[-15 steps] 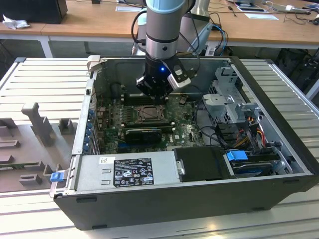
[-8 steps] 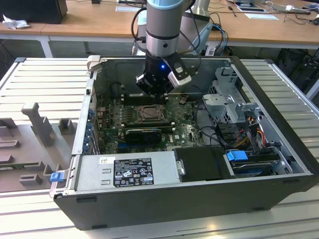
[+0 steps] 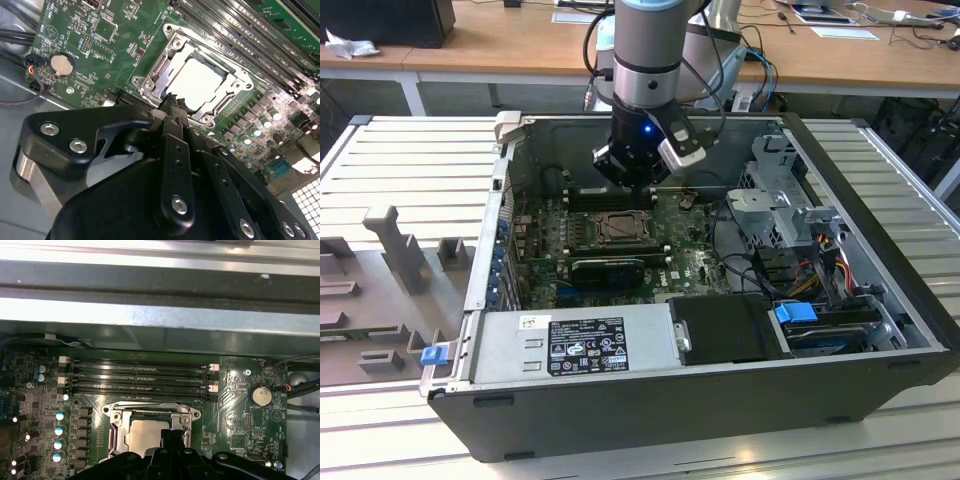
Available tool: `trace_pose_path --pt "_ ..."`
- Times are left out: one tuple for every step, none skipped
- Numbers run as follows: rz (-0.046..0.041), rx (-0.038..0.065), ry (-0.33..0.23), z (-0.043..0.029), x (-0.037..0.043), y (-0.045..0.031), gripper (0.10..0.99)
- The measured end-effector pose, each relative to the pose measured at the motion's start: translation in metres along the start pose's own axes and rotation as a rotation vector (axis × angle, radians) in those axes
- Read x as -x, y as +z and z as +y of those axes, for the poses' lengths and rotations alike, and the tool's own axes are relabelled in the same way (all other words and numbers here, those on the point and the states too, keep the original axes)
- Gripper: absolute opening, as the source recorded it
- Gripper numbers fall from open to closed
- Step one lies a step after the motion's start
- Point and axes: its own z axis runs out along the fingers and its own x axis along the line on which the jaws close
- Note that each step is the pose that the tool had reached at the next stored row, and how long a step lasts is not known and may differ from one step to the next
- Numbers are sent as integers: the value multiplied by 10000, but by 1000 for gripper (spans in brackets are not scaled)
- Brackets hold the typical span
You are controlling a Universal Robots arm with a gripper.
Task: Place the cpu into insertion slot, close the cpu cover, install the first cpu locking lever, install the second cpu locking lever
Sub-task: 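Install the second cpu locking lever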
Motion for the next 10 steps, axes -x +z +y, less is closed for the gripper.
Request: trace_pose_path --pt "0 0 0 -7 0 0 106" --pt "0 0 0 -13 0 -1 106" --pt "-1 0 0 -22 0 -1 106" --pt "0 0 1 -27 0 -1 106" --pt "0 0 0 -32 1 -2 106" --pt "0 0 1 -39 0 -2 106" --pt "0 0 0 -44 0 -2 106" --pt "0 0 0 -49 0 -2 106" --pt "0 0 0 -55 0 -2 106" --pt "0 1 0 -60 1 -2 106"
